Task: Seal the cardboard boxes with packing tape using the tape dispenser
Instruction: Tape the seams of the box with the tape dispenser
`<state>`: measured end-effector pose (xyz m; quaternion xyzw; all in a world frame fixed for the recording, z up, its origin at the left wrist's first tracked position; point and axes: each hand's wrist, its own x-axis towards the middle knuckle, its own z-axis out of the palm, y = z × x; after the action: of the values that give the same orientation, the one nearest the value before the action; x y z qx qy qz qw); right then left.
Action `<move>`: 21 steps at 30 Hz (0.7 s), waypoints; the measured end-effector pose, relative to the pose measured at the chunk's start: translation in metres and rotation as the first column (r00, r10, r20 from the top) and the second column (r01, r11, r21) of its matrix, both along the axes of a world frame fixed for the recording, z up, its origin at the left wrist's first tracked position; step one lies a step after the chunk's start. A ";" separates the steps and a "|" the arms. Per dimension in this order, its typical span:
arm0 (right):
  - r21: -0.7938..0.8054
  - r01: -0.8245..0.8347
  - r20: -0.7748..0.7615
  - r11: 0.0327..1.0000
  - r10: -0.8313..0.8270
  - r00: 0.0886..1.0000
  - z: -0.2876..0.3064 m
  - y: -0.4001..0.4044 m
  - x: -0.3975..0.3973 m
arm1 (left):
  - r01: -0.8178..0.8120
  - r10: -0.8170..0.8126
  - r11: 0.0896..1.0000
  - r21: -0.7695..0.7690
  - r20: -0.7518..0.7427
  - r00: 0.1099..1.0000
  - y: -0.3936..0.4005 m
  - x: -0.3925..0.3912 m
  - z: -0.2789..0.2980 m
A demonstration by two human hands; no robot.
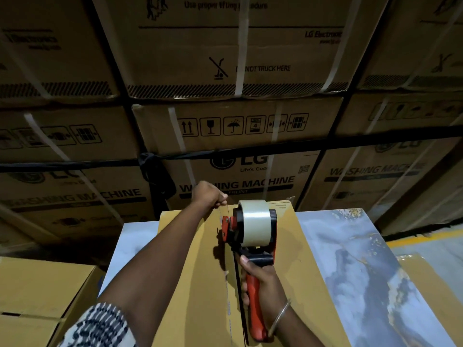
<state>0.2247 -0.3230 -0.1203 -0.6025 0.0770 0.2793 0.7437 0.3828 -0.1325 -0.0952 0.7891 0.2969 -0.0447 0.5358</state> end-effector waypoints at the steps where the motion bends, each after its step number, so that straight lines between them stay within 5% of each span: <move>1: -0.009 0.013 -0.007 1.000 -0.013 1.000 0.000 0.001 0.000 | 0.011 -0.011 1.000 0.015 -0.005 1.000 0.002 0.005 -0.002; 21: -0.034 0.011 -0.044 0.999 -0.012 0.999 0.004 0.015 0.020 | 0.022 -0.023 0.981 0.190 0.004 1.000 -0.004 0.016 -0.025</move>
<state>0.2446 -0.3076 -0.1161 -0.6081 0.1017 0.2870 0.7332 0.3988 -0.1364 -0.1198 0.8402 0.2892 -0.0197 0.4583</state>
